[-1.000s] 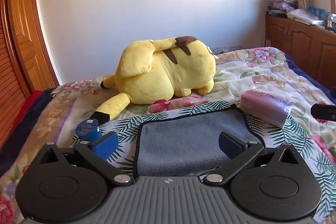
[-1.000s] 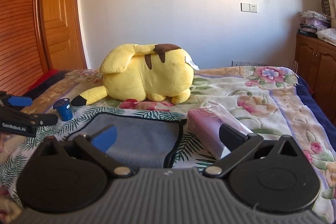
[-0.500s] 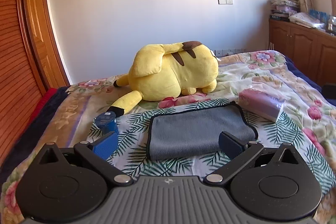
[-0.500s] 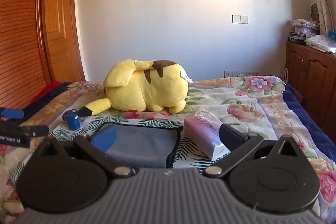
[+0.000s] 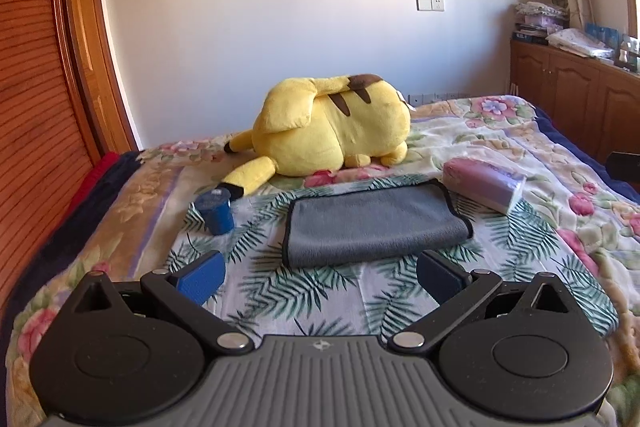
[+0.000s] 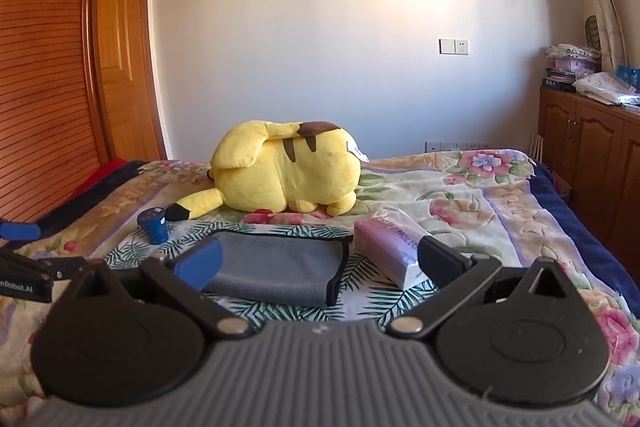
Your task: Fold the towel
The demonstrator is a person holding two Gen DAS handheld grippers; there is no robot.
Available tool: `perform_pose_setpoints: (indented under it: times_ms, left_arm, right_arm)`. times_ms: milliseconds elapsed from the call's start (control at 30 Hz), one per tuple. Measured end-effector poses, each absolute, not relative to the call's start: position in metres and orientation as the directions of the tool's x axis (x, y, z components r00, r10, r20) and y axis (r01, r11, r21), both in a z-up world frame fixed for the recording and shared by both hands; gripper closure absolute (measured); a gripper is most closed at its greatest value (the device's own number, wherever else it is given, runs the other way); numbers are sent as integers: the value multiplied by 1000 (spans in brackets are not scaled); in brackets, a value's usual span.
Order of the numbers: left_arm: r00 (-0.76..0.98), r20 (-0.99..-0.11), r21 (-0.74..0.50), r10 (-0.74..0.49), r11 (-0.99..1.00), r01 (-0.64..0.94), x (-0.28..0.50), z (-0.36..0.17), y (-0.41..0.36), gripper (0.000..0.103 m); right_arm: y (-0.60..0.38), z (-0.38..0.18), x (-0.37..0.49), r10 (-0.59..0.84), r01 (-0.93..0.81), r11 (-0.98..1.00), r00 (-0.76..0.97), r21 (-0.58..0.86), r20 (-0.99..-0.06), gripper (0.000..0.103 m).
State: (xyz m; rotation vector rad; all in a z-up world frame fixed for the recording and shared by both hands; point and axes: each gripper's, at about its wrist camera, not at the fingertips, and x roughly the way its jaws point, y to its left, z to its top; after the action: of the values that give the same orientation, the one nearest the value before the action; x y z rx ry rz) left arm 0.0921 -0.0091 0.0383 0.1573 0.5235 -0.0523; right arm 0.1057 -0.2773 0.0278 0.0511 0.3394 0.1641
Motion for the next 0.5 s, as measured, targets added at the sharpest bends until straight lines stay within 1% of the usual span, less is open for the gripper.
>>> perform_pose_setpoints:
  times_ms: [267,333,500]
  left_arm:
    - [860,-510,122,-16,988,91,67,29,-11,0]
    - [861,-509,139,-7,986,90,60,25,-14,0]
    - [846,-533,125,-18,987,100,49,11,-17,0]
  right_arm:
    - [-274,17,84,157,-136,987,926,85,-343,0]
    - [-273,12,79,156,-133,987,924,89,-348,0]
    - [-270,-1,69,156,-129,987,916,95,-370,0]
